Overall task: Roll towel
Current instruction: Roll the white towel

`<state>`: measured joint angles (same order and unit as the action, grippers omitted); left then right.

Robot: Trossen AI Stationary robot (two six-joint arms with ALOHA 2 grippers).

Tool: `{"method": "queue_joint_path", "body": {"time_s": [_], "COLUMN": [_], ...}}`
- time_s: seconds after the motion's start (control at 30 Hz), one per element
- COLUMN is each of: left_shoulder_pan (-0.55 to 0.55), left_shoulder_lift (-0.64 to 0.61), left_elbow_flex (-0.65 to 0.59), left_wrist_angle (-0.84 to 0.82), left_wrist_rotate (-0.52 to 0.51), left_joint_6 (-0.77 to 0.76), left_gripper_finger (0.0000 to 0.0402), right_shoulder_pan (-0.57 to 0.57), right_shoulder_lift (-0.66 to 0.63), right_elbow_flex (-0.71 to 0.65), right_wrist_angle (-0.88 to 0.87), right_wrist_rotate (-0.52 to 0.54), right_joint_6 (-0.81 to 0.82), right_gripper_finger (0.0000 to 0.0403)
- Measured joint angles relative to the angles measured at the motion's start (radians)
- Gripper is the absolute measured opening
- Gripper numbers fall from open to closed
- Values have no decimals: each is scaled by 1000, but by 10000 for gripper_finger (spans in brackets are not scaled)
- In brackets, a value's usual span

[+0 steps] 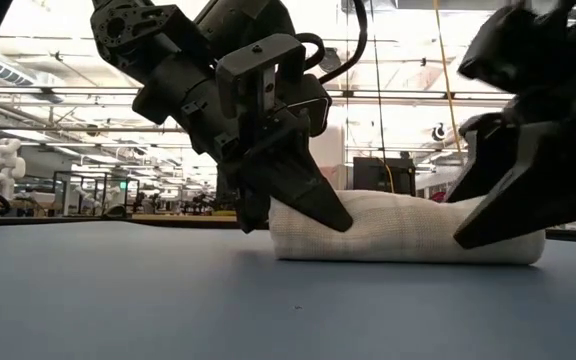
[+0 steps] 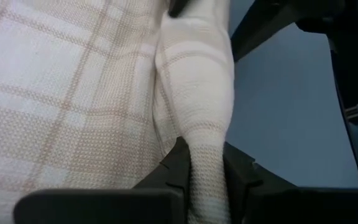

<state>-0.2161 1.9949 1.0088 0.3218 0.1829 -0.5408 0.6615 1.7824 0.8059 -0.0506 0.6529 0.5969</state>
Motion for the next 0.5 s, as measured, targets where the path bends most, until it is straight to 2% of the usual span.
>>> {"method": "queue_joint_path", "body": {"time_s": [0.2,0.5], "left_shoulder_pan": [-1,-2], "left_shoulder_lift": [0,-48], "left_elbow_flex": [0,-1], "left_wrist_angle": [2,-7], "left_wrist_rotate": [-47,-127], "left_joint_6": [7,98], "left_gripper_finger": [63,173], "right_shoulder_pan": [-26,-5], "right_shoulder_lift": [0,34], "right_elbow_flex": [1,2], "right_wrist_angle": [-52,-48], "right_wrist_rotate": [-83,-88], "right_joint_6": [131,285], "right_gripper_finger": [192,117]}}
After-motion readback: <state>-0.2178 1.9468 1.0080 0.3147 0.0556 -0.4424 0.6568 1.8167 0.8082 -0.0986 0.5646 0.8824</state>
